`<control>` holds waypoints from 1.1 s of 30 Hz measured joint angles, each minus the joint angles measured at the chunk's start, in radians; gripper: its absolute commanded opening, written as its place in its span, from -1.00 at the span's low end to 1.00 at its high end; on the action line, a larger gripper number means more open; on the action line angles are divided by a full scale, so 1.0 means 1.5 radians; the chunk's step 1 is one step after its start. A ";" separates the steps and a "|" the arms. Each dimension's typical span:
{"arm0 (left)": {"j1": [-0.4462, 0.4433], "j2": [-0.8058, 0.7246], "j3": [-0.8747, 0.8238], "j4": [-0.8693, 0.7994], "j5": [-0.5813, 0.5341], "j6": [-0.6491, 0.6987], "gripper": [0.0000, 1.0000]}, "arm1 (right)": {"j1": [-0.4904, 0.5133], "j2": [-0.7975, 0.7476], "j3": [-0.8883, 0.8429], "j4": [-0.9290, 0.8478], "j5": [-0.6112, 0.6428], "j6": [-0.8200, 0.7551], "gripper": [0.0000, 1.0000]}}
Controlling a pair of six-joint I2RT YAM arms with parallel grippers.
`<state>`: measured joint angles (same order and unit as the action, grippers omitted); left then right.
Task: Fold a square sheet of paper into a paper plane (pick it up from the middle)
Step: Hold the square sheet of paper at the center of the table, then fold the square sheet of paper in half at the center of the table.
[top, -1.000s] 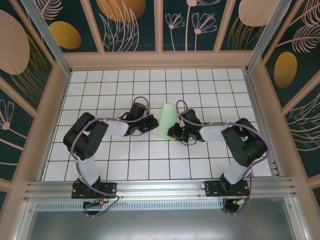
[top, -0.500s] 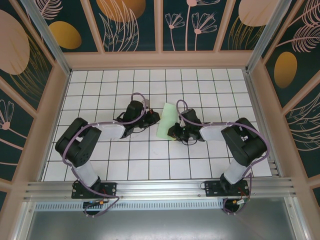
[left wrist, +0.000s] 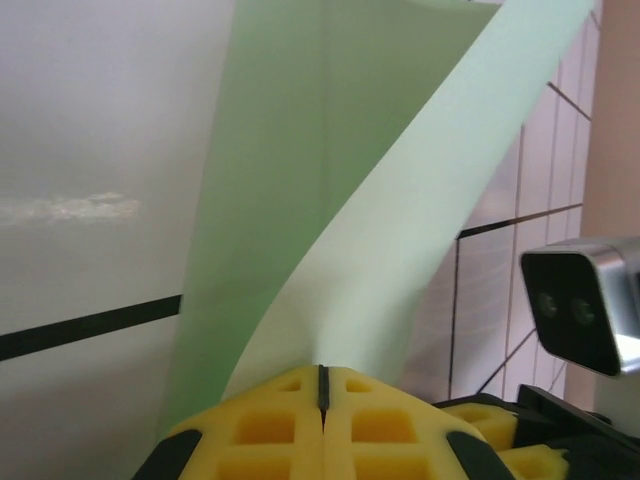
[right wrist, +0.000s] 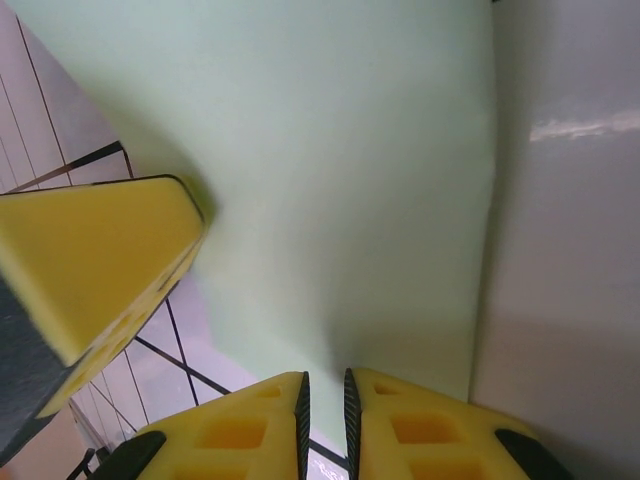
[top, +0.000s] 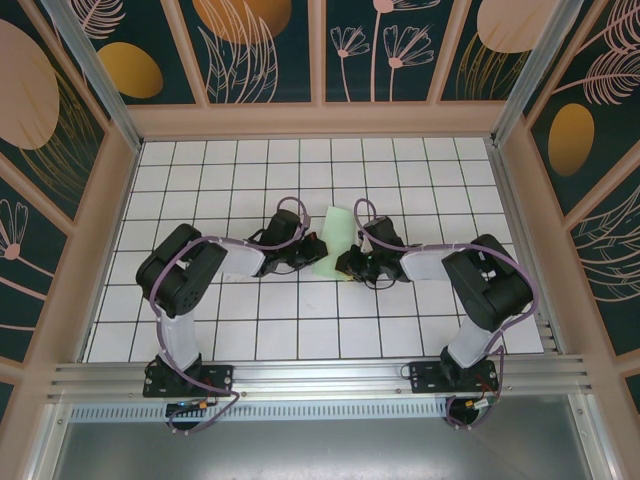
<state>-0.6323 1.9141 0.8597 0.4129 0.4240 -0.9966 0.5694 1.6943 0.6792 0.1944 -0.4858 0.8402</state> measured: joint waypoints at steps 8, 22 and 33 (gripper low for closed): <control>0.001 0.011 0.025 -0.057 -0.012 0.009 -1.00 | -0.016 -0.034 0.002 0.005 -0.014 -0.025 -0.57; 0.001 0.014 0.041 -0.088 -0.017 0.018 -1.00 | -0.089 0.061 0.106 0.010 -0.026 -0.114 -0.62; 0.001 0.014 0.042 -0.092 -0.018 0.018 -1.00 | -0.124 0.101 0.112 0.016 -0.026 -0.140 -0.62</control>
<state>-0.6315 1.9347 0.9222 0.2756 0.3965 -0.9695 0.3828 1.8462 0.8467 0.2180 -0.5247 0.6304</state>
